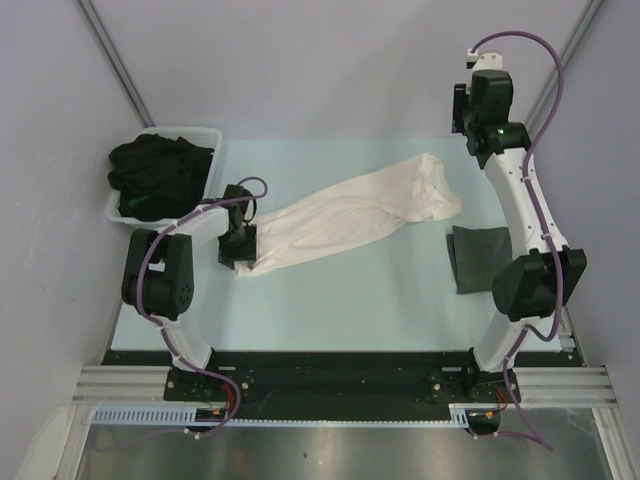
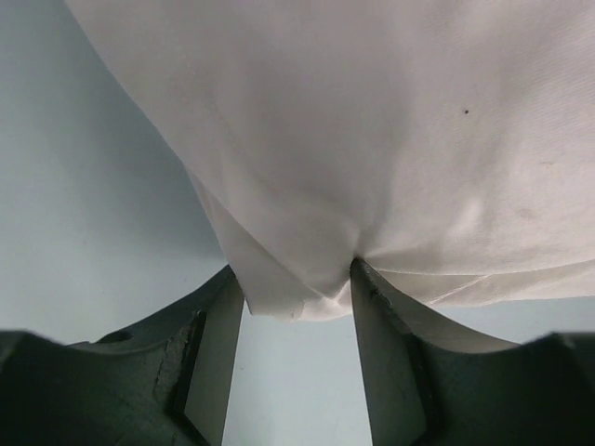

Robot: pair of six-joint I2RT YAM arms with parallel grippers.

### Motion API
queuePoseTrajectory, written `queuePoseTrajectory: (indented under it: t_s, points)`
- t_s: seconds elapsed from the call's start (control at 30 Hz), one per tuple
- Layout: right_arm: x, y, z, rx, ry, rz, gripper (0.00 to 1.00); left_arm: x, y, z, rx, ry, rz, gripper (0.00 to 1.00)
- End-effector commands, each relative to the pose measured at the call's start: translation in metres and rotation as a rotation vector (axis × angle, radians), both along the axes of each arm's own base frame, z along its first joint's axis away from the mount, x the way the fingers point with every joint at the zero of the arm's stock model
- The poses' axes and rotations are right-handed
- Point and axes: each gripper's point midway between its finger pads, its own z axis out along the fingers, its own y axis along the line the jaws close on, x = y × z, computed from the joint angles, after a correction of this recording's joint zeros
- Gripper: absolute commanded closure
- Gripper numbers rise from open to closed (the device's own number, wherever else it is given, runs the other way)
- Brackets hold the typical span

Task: Fold and stack the t-shirts
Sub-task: Rotate the tshirt 75degrees

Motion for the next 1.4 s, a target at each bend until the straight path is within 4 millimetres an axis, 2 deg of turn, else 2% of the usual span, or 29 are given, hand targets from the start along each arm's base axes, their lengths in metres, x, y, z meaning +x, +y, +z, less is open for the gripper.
queuePoseTrajectory:
  t_s: [0.0,0.3,0.47,0.63,0.67,0.83,0.93,1.07,1.17,1.2,1.37]
  points:
    - [-0.026,-0.012,0.042,-0.017,-0.093,-0.031,0.50,0.007,-0.006,0.002,-0.015,-0.001,-0.037,0.48]
    - [-0.048,-0.010,0.061,-0.023,-0.124,-0.019,0.49,0.005,-0.009,-0.008,-0.021,0.034,-0.056,0.59]
    - [-0.054,-0.011,0.056,-0.010,-0.104,-0.029,0.49,-0.006,-0.012,-0.010,-0.029,0.062,-0.073,0.65]
    - [-0.057,-0.009,0.049,0.015,-0.085,-0.040,0.49,-0.023,-0.020,-0.001,-0.043,0.096,-0.125,0.78]
    - [-0.057,-0.009,0.049,0.024,-0.089,-0.044,0.49,-0.029,-0.021,0.001,-0.044,0.111,-0.141,0.82]
    - [-0.059,-0.009,0.051,0.034,-0.108,-0.047,0.49,-0.044,-0.026,0.014,-0.030,0.130,-0.184,0.90]
    - [-0.060,-0.009,0.054,0.040,-0.120,-0.048,0.49,-0.055,-0.031,0.021,-0.030,0.147,-0.208,0.99]
    - [-0.063,-0.009,0.054,0.049,-0.128,-0.049,0.49,-0.071,-0.043,0.031,-0.040,0.175,-0.242,1.00]
    - [-0.065,-0.007,0.056,0.062,-0.141,-0.046,0.48,-0.082,-0.057,0.038,-0.034,0.182,-0.293,1.00]
    - [-0.065,-0.007,0.056,0.067,-0.145,-0.044,0.48,-0.089,-0.068,0.040,-0.058,0.191,-0.324,1.00]
    - [-0.065,-0.008,0.055,0.069,-0.148,-0.052,0.48,-0.112,-0.087,0.045,-0.069,0.229,-0.388,1.00]
